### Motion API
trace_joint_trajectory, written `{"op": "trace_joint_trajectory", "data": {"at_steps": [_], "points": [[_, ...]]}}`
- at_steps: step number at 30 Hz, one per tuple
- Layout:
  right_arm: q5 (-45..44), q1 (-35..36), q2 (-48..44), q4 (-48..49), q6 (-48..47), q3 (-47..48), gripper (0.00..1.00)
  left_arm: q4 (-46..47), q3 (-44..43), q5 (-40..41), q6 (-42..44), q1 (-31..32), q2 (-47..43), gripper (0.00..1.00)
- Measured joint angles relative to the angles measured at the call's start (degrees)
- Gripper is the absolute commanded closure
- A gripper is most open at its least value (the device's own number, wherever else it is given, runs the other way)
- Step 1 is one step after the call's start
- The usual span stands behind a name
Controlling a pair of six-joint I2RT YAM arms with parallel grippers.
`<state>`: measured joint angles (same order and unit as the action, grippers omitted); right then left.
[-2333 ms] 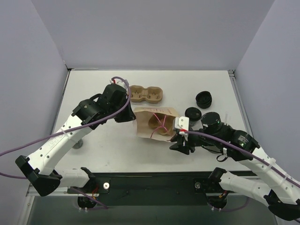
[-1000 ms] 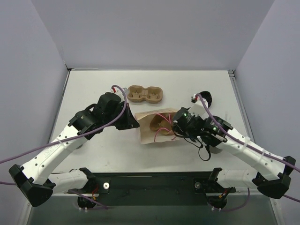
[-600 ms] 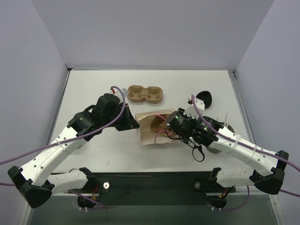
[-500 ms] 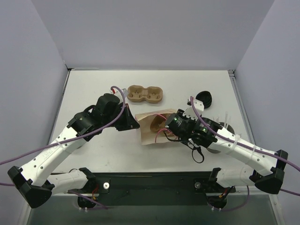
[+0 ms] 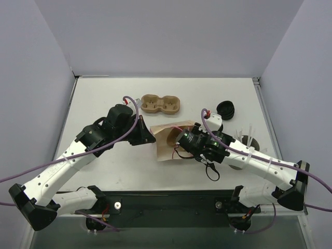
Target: Pack the takeout coffee
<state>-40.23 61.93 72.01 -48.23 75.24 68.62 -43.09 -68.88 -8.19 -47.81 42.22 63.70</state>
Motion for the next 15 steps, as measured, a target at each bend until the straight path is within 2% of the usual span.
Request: {"op": "trace_joint_trajectory", "data": {"at_steps": [8,15], "points": [[-0.57,-0.02,3.21,0.04,-0.04,0.00,0.78,0.11,0.24,-0.07,-0.04,0.00,-0.22,1.00],[-1.01,-0.02,3.48,0.17,0.04,-0.87,0.78,0.17,0.74,-0.26,-0.20,0.00,-0.68,1.00]]}}
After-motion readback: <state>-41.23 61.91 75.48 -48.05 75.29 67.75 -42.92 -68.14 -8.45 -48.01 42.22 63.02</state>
